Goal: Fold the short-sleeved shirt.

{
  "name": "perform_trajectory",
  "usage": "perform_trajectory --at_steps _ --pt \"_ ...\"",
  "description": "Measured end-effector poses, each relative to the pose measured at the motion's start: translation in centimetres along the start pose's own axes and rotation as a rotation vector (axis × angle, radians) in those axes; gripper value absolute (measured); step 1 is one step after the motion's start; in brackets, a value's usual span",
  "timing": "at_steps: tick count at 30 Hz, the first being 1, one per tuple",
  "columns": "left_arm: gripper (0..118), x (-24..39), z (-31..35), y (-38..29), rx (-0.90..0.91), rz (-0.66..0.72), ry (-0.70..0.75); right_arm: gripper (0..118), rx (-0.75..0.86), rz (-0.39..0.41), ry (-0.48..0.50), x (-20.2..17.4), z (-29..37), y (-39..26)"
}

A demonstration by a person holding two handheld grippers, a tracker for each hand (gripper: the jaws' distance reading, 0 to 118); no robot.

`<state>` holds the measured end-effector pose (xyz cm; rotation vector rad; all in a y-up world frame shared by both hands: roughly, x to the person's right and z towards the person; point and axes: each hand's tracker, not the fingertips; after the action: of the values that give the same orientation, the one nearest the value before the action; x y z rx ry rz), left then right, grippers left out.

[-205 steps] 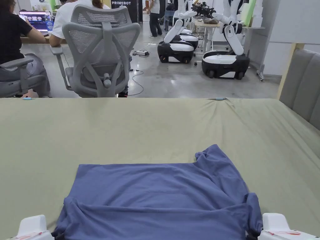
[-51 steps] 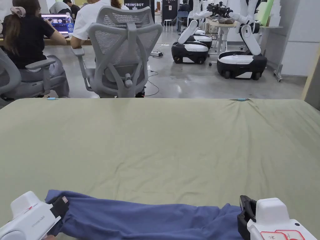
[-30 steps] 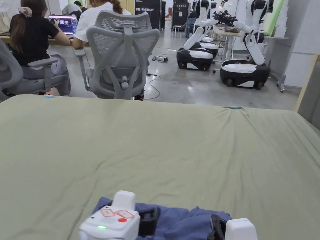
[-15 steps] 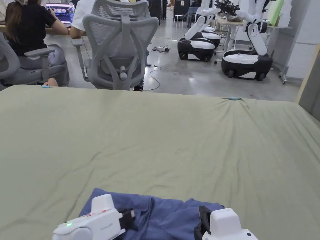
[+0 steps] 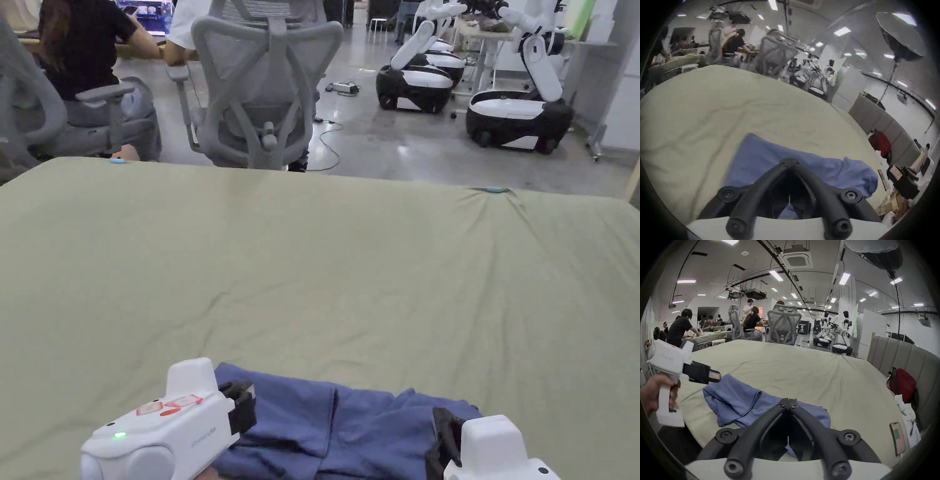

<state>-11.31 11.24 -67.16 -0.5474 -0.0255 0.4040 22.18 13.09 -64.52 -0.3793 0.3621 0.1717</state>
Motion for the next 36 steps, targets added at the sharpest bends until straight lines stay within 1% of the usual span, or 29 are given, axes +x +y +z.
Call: perform_trajectory --at_steps 3,4,7,8,9,10,12,13,14,15,16,17,18,19,20,21,22,23,24,25,27,29,31,32,33,36 --pt "0 -2.6 0.4 -1.1 -0.019 0.055 0.007 0 -0.009 0.024 0.0 -0.6 -0.4 0.0" --pt "20 -3.6 0.4 -1.6 -0.025 0.079 -0.013 0 -0.014 0.03 -0.005 -0.8 -0.5 0.1" --pt "118 -6.7 0.8 -2.3 0.039 0.21 -0.031 0 -0.021 0.027 -0.025 -0.6 -0.5 0.1" --pt "118 -7.6 0.8 -2.4 0.056 0.254 -0.027 0 -0.02 0.017 -0.029 -0.3 -0.5 0.2" --pt "114 -8.7 0.8 -2.5 0.084 0.319 -0.048 0 -0.016 -0.006 -0.03 0.1 -0.4 0.2" --pt "114 -9.8 0.2 -2.4 0.077 0.39 -0.051 0 -0.014 -0.033 -0.032 0.5 -0.3 0.2" --pt "115 -11.6 -2.2 -2.7 -0.04 0.519 -0.136 0 -0.004 -0.088 -0.024 1.2 -0.2 0.3" --pt "117 -12.2 -3.6 -3.2 -0.07 0.583 -0.186 0 0.001 -0.11 -0.019 1.5 -0.1 0.4" --pt "117 -12.4 -4.3 -3.3 -0.024 0.624 -0.261 0 0.011 -0.126 -0.013 1.7 0.0 0.4" --pt "116 -12.2 -5.0 -2.7 0.003 0.644 -0.288 0 0.023 -0.135 -0.006 1.8 0.2 0.4" --pt "113 -11.7 -6.0 -2.4 -0.016 0.682 -0.317 0 0.027 -0.135 -0.007 1.8 0.3 0.4" --pt "102 -11.1 -7.2 -2.4 -0.044 0.727 -0.383 0 0.027 -0.133 -0.008 1.8 0.3 0.4" --pt "95 -10.7 -8.4 -2.8 -0.077 0.773 -0.434 0 0.028 -0.132 -0.008 1.8 0.3 0.4" --pt "87 -10.0 -9.0 -2.9 -0.089 0.805 -0.418 0 0.027 -0.129 -0.012 1.8 0.3 0.4" --pt "79 -9.7 -9.3 -3.1 -0.099 0.823 -0.351 0 0.024 -0.127 -0.02 1.7 0.3 0.4" --pt "40 -9.2 -9.5 -3.4 -0.142 0.791 -0.254 0 0.022 -0.128 -0.024 1.8 0.3 0.4" --pt "16 -8.8 -9.5 -3.7 -0.16 0.76 -0.2 0 0.021 -0.131 -0.026 1.9 0.3 0.4" --pt "16 -8.8 -8.9 -3.6 -0.125 0.73 -0.217 0 0.023 -0.136 -0.029 2.0 0.4 0.4" --pt "15 -8.9 -8.1 -3.1 -0.082 0.73 -0.236 0 0.023 -0.145 -0.026 2.2 0.4 0.4" --pt "15 -9.1 -6.9 -2.3 -0.041 0.712 -0.191 0 0.021 -0.158 -0.021 2.4 0.4 0.4" --pt "14 -10.2 -5.0 -0.5 0.032 0.617 -0.121 0 0.015 -0.173 -0.018 2.6 0.2 0.4" --pt "14 -11.1 -3.0 2.0 0.09 0.442 0.032 0 0.01 -0.176 -0.017 2.6 0.1 0.3" --pt "14 -11.1 -1.7 3.5 0.14 0.304 0.196 0 0.013 -0.165 -0.011 2.3 0.1 0.3" --pt "14 -10.5 -1.3 4.1 0.159 0.217 0.248 0 0.015 -0.156 -0.007 2.0 0.1 0.4" --pt "14 -9.5 -1.0 4.6 0.16 0.137 0.269 0 0.019 -0.144 -0.01 1.7 0.2 0.4" --pt "14 -4.0 -0.3 4.5 0.203 -0.059 0.214 0 0.025 -0.119 -0.003 1.2 0.2 0.4"
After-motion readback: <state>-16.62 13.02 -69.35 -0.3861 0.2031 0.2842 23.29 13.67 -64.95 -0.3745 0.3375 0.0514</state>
